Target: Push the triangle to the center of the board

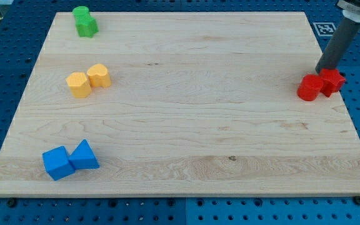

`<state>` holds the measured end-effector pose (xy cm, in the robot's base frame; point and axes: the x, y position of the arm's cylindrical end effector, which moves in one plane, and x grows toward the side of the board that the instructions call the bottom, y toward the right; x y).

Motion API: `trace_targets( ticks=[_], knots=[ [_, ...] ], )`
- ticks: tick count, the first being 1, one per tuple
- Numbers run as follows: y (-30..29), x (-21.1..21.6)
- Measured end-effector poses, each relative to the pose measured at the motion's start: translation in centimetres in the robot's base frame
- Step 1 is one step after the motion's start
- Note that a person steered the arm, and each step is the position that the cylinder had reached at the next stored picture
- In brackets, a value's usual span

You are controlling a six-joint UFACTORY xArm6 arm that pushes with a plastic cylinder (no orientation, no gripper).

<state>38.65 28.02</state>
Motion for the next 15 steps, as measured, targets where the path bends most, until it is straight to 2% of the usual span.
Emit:
trace_targets(
  ticks=[1,2,3,4,5,7,8,10,11,13,15],
  knots=[
    [-0.1,-0.2],
    [-4.0,-2.7],
    [-10.3,-3.7],
    [-16.2,-2.3],
    [-19.4,1.3],
    [-19.4,3.1],
    [-19.4,5.7],
    [-19.4,6.0],
    [-22.6,7.2],
    [-32.2,11.9],
    [-48.3,13.1]
  ],
)
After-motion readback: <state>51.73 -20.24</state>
